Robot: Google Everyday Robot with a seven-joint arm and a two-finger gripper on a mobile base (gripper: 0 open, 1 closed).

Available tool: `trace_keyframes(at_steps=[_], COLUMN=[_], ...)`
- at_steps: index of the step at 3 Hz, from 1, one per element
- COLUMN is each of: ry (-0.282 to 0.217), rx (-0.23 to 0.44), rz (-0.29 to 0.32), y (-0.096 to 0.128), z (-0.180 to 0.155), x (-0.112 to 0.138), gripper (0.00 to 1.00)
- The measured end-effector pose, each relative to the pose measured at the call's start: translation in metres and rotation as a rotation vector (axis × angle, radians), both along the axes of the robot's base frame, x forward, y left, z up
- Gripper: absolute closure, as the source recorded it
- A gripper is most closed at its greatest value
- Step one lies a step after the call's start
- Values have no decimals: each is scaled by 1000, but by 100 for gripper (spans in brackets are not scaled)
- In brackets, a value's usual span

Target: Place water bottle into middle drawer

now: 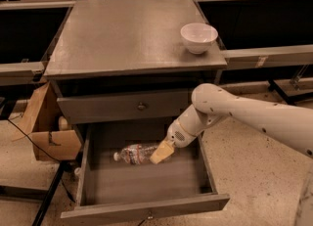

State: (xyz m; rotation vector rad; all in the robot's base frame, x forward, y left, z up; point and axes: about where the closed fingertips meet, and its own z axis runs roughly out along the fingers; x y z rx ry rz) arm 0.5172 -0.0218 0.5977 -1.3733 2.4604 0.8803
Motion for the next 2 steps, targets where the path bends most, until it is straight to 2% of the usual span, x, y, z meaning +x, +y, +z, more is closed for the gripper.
trace_keyframes(at_steps=[1,2], ry=[31,41], rx=[-30,-32], rz=[-89,-166], y=[-12,-21], z=[-49,-108], x=[4,9], gripper=[100,100])
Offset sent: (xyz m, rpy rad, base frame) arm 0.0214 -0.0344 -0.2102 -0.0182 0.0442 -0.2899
